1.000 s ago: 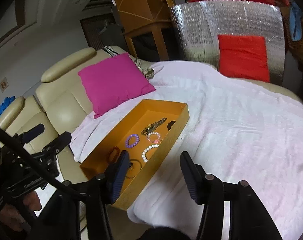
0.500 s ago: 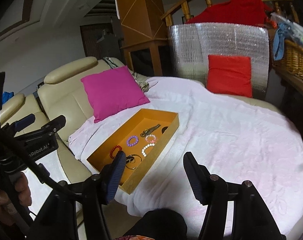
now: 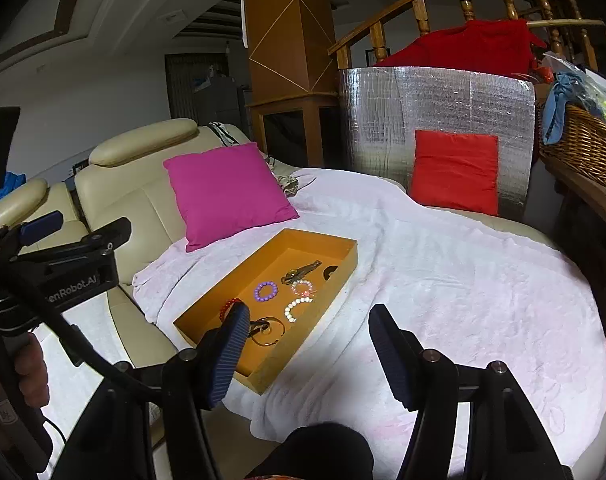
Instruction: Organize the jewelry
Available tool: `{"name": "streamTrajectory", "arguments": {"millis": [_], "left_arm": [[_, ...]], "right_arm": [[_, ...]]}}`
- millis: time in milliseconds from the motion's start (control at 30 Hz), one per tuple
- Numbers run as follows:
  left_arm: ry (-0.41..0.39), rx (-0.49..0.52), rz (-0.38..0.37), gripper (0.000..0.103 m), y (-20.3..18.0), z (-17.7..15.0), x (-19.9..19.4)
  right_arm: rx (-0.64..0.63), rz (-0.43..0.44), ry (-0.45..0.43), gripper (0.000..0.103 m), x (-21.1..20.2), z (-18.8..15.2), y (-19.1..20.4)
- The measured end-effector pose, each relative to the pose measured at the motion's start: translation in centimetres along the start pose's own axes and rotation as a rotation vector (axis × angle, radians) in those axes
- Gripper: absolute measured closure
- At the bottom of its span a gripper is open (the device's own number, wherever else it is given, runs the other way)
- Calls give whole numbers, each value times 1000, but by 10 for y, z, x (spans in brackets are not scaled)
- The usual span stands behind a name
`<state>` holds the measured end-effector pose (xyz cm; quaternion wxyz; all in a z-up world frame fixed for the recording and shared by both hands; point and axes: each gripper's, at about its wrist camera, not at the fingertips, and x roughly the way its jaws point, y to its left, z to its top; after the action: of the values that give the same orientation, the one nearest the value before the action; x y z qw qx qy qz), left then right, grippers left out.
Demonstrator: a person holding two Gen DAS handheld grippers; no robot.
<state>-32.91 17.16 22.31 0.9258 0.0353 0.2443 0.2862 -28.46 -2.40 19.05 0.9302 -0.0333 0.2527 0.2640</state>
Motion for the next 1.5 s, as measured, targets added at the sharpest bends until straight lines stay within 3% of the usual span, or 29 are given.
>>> {"name": "streamTrajectory", "arguments": {"millis": [1500], "left_arm": [[9, -57, 29, 9, 29, -9, 10]], "right_arm": [[-46, -7, -6, 37, 6, 11, 20]]}}
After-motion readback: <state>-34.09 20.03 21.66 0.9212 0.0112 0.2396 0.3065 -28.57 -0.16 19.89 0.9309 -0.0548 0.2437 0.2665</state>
